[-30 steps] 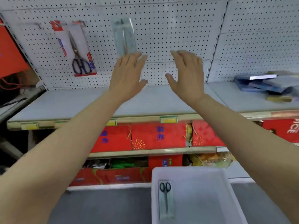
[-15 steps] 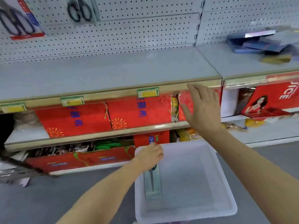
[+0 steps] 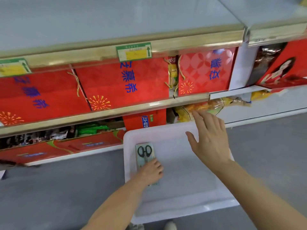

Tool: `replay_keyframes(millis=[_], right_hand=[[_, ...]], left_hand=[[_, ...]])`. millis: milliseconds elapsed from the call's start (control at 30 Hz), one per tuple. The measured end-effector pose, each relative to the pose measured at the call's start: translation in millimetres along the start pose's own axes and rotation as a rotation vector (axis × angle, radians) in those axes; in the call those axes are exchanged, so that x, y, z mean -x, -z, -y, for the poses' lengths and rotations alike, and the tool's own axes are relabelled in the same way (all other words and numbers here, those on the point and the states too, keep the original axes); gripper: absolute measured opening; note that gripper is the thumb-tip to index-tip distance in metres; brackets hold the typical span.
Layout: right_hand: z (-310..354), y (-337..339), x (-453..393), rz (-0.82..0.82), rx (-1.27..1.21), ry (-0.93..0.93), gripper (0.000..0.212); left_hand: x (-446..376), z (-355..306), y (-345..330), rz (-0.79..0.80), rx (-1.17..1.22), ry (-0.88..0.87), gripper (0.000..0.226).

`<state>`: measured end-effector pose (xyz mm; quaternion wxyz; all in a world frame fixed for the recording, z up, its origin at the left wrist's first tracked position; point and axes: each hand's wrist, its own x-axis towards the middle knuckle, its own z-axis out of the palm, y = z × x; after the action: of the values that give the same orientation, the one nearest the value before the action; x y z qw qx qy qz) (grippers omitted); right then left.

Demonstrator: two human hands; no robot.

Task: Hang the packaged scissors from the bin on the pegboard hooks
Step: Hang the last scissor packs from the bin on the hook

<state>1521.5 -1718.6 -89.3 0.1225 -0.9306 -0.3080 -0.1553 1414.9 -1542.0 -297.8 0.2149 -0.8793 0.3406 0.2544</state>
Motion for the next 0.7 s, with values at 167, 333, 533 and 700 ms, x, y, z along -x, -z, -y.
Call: replay_keyframes(millis=[167,333,533,700], right_hand=[[7,-24,24,0.112,0.022,-0.014,0.066],[6,-42,36,0.173,0.016,-0.032,0.065],[-3,-75,57,0.329,0.033,0.03,0.068],[2,-128,74,0.529,0.04,0.281,0.073]], left_hand=[[-1,12,5,-0.156,0.023,-0.002,0.008],[6,33,-1,-0.054,0.008,-0.139,0.031],[75,59,56,-0.578,0.408,-0.017,0.032],[131,71,80,-0.994,1.171,0.586,0.013]])
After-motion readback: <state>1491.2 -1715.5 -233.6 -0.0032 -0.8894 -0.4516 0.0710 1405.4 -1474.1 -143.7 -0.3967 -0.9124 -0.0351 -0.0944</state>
